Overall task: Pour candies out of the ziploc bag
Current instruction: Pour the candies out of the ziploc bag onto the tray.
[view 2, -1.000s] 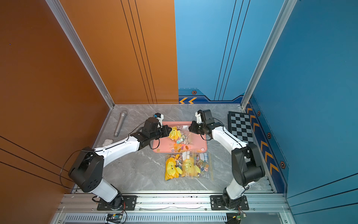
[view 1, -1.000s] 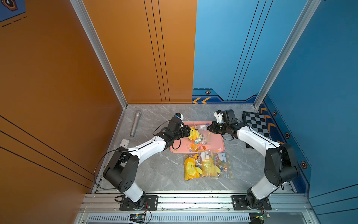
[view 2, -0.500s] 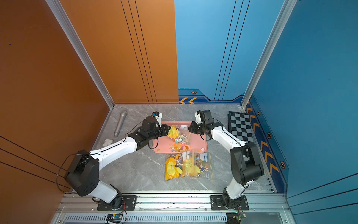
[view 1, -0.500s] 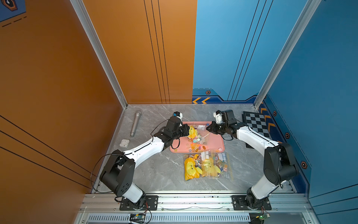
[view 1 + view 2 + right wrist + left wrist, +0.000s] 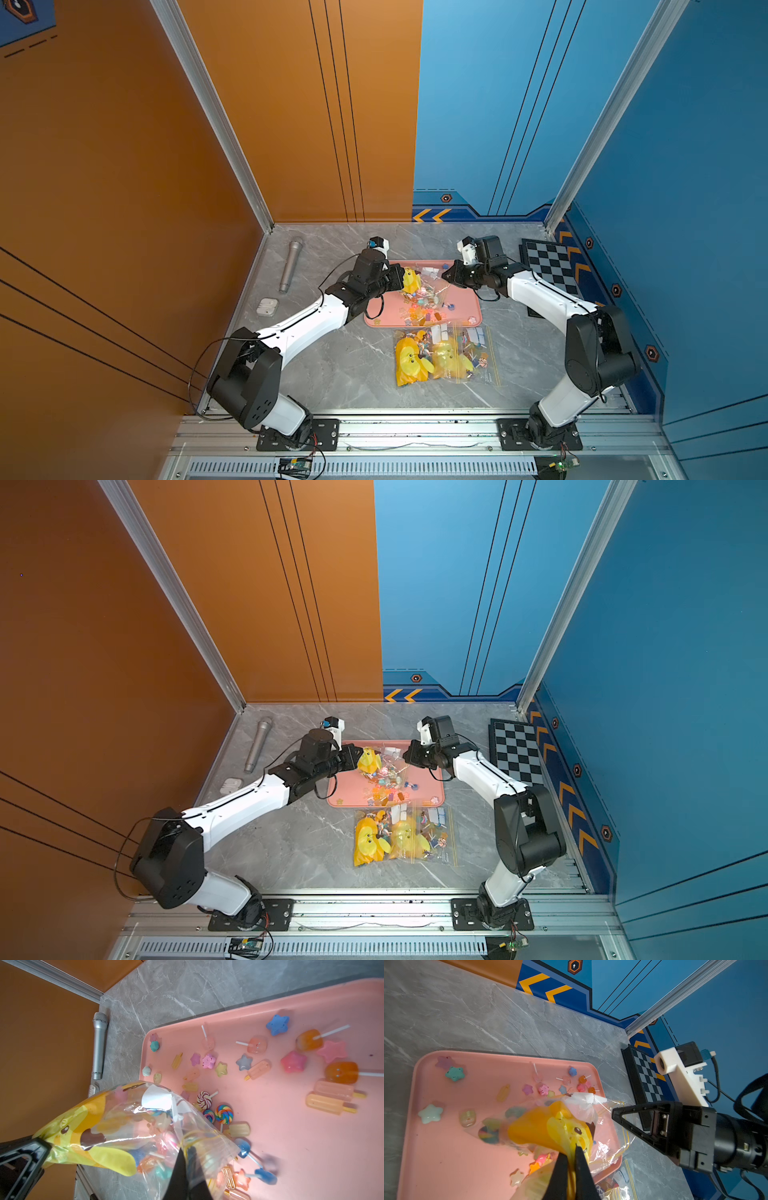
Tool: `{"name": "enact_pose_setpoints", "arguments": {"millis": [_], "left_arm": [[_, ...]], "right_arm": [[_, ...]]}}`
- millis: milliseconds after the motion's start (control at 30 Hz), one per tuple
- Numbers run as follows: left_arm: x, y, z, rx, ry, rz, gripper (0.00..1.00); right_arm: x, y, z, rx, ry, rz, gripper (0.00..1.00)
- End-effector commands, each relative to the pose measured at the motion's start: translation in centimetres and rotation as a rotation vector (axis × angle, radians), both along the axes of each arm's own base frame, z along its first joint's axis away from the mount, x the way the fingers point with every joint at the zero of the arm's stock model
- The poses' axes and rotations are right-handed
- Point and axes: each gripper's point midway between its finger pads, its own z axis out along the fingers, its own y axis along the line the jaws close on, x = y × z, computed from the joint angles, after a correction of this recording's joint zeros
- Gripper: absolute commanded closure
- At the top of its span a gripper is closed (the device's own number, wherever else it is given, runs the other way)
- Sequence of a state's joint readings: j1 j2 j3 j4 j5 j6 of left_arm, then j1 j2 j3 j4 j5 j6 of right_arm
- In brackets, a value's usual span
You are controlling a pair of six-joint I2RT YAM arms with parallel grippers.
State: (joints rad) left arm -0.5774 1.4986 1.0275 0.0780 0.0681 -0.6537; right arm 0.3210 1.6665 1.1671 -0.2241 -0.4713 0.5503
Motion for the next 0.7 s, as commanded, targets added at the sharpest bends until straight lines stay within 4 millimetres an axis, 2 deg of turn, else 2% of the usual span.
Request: {"name": "enact_pose_setpoints", "arguments": {"millis": [0, 667], "left_arm": [[0.5, -0.2, 4.8, -0.043, -0.121, 0.008, 1.0], [0.2, -0.3, 5.5, -0.042, -0.135, 0.01, 1.0]], "right_arm": [[0.2, -0.3, 0.0, 0.012, -0.001, -0.012, 1.0], [0.2, -0.7, 1.0, 0.019, -0.024, -0.021, 1.0]]}}
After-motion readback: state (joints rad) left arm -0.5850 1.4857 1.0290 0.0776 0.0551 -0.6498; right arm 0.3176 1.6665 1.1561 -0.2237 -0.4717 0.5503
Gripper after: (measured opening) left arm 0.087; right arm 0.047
